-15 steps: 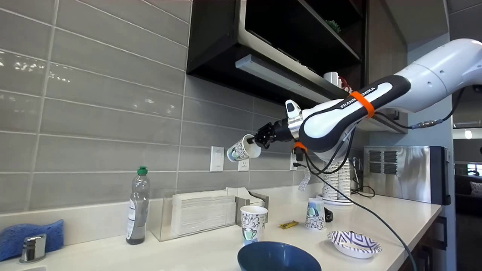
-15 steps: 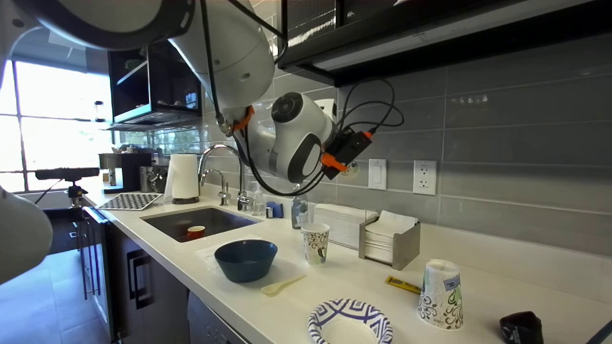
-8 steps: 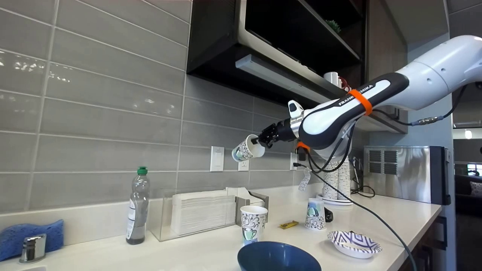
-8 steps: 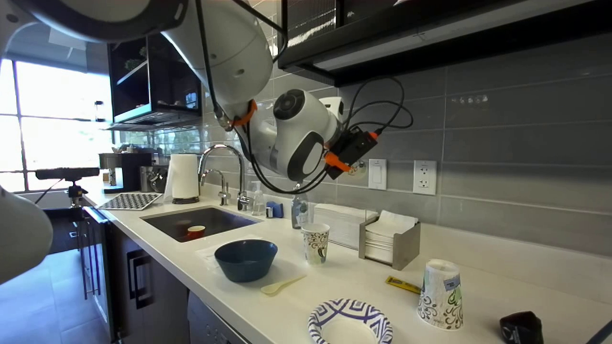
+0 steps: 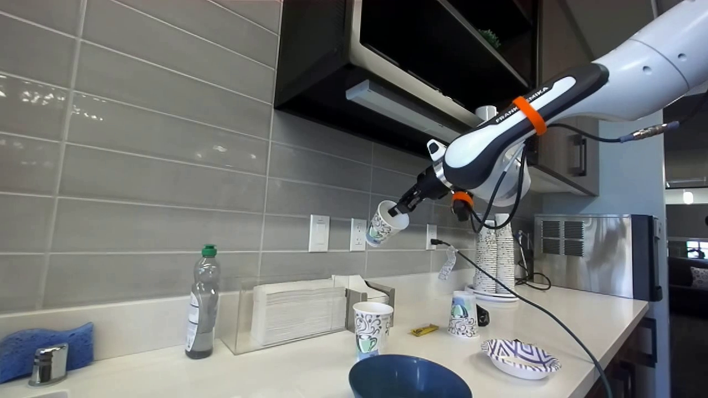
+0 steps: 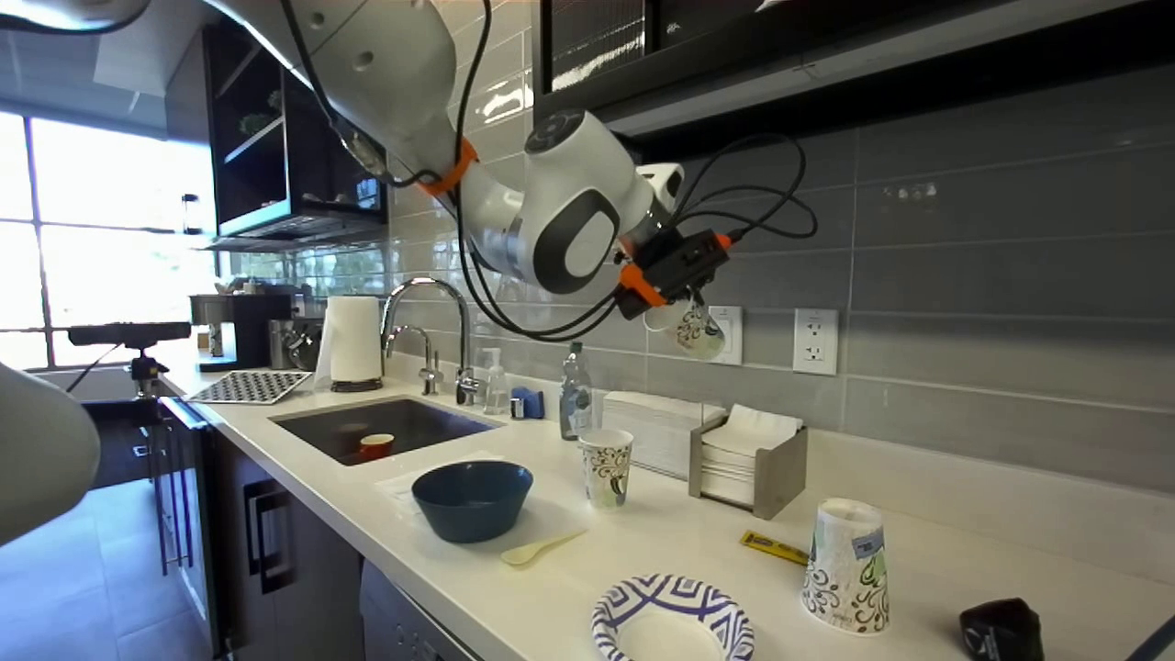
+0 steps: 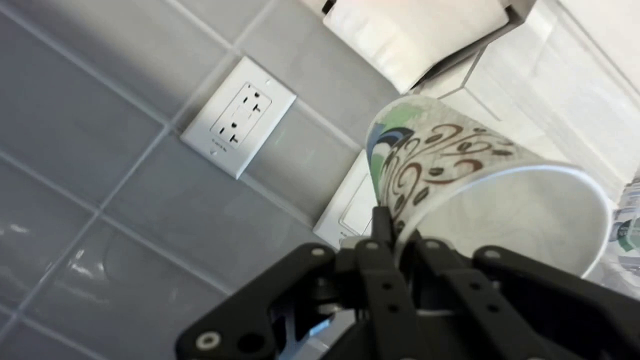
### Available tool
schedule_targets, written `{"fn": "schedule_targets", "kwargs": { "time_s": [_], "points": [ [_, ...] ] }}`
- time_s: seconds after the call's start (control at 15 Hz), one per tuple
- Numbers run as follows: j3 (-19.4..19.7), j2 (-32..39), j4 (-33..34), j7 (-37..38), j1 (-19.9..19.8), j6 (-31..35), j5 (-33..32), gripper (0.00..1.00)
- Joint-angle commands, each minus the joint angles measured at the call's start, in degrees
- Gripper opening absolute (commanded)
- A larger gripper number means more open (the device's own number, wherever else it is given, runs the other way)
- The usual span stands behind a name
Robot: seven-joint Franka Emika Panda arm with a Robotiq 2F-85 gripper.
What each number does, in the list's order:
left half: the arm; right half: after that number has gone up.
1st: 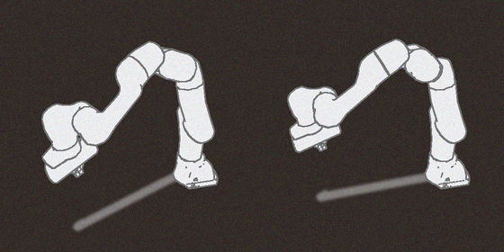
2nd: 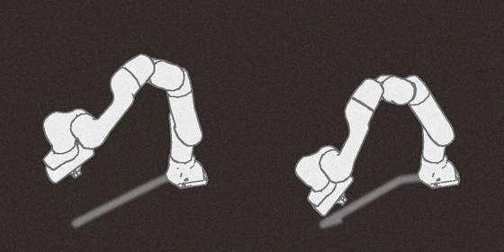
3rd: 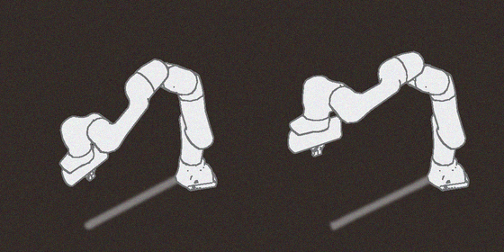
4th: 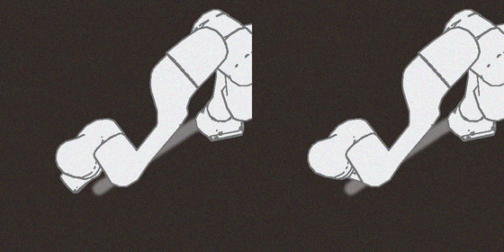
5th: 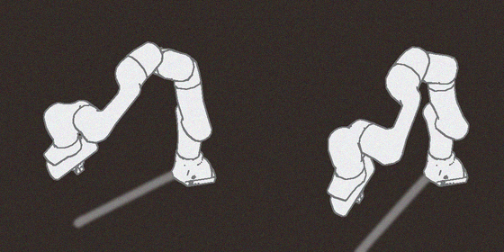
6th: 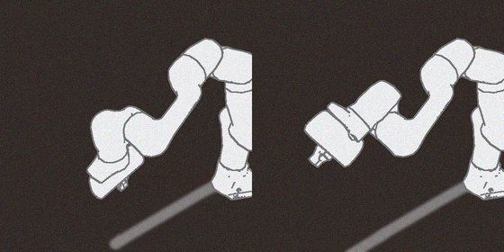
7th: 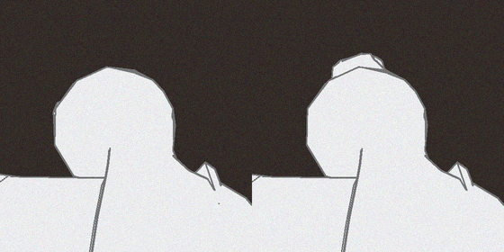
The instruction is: Pour some contents from the middle cup into the left cup
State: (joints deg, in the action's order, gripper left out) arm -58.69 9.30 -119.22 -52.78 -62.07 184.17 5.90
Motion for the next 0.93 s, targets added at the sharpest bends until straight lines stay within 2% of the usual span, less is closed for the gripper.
{"fn": "schedule_targets", "kwargs": {
  "time_s": [0.0,0.27,0.53,0.6,0.67,0.87],
  "points": [
    [2.03,-8.15,-1.47,6.41,-0.38,-11.42,3.37,0.01],
    [2.91,-10.85,-0.81,12.00,-0.81,-22.82,2.47,0.01],
    [3.53,-10.95,-0.52,15.51,-1.12,-30.25,2.26,0.01],
    [14.59,-10.94,-0.63,16.61,9.61,-31.41,1.59,0.01],
    [16.91,-10.58,-0.55,17.27,11.57,-32.40,1.80,0.01],
    [30.67,-9.70,-0.78,19.26,24.48,-34.12,2.53,0.01]
  ]
}}
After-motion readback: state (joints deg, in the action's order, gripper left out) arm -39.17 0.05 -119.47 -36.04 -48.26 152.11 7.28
